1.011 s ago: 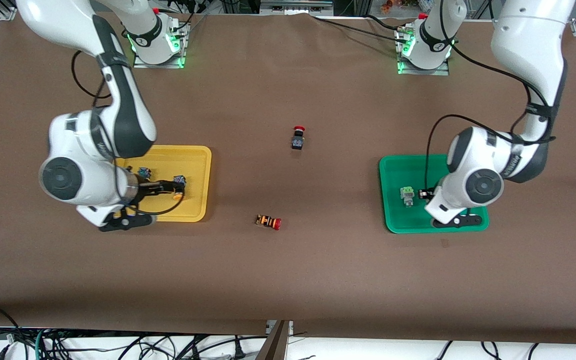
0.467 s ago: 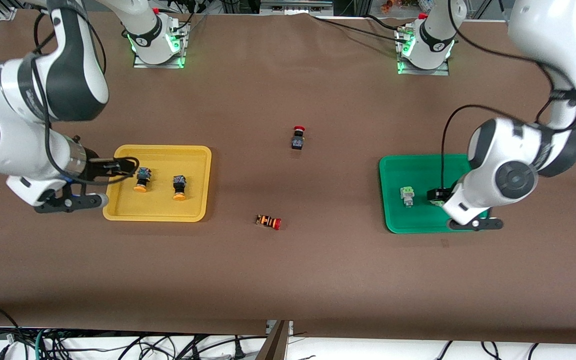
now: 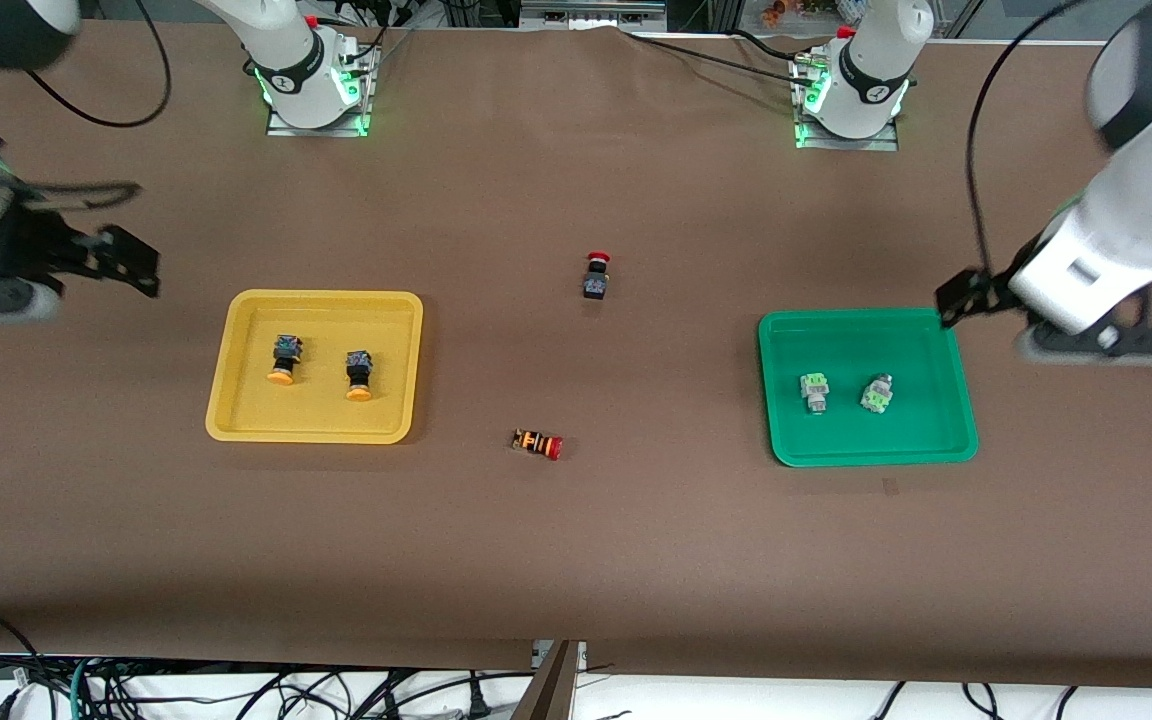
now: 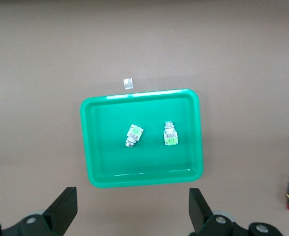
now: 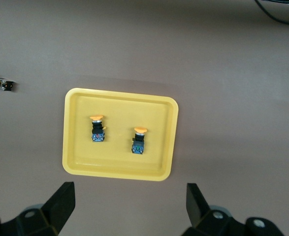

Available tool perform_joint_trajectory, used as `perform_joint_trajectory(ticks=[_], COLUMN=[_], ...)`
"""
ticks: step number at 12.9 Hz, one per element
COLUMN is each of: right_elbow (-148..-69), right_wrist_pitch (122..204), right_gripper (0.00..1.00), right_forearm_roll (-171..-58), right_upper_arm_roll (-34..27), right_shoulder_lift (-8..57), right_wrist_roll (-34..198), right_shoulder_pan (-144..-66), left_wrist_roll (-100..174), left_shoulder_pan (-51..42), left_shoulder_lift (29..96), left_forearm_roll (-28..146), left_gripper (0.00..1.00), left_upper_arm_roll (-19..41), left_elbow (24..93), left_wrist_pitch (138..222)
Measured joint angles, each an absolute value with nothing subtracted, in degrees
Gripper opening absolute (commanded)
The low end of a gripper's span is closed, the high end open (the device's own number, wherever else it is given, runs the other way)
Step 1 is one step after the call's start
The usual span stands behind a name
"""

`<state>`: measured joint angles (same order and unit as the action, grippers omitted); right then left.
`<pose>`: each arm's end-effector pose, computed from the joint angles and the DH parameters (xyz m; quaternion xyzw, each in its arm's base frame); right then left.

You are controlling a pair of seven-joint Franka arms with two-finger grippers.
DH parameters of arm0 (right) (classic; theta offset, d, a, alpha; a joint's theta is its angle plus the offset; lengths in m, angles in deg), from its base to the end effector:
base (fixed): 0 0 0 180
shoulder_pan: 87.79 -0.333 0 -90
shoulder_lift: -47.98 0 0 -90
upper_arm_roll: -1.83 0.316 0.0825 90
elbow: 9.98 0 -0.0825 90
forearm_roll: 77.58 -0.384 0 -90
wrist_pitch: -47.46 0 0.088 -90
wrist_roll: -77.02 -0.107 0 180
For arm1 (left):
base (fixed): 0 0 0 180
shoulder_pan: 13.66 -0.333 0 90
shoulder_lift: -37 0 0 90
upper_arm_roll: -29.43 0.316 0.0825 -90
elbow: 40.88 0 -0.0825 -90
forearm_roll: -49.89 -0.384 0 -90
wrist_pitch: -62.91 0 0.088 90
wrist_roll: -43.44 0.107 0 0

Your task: Place green and yellow buttons in trays

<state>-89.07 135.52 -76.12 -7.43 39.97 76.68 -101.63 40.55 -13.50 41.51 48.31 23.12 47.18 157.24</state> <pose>0.5920 0.0523 0.6318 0.9990 0.0373 0.0103 0.0235 0.5824 -0.0607 0.6028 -0.9993 0.0318 -0.0163 0.0081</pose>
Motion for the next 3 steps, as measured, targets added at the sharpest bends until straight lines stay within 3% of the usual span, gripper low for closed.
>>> perform_joint_trajectory(ticks=[3], right_elbow=[-92.47], right_wrist_pitch=[131.66], right_gripper=[1.00], right_forearm_roll=[-76.12], right_upper_arm_roll=[-4.20], right_shoulder_lift=[43.54], right_wrist_roll=[76.76], right_shoulder_pan=[-98.86], left_wrist_roll=[46.64], left_shoulder_pan=[-13.51], left_shoulder_lift=[33.13], left_forearm_roll=[49.41], left_gripper=[1.00], left_upper_arm_roll=[25.96], left_elbow=[52.43], left_wrist_pitch=[155.37])
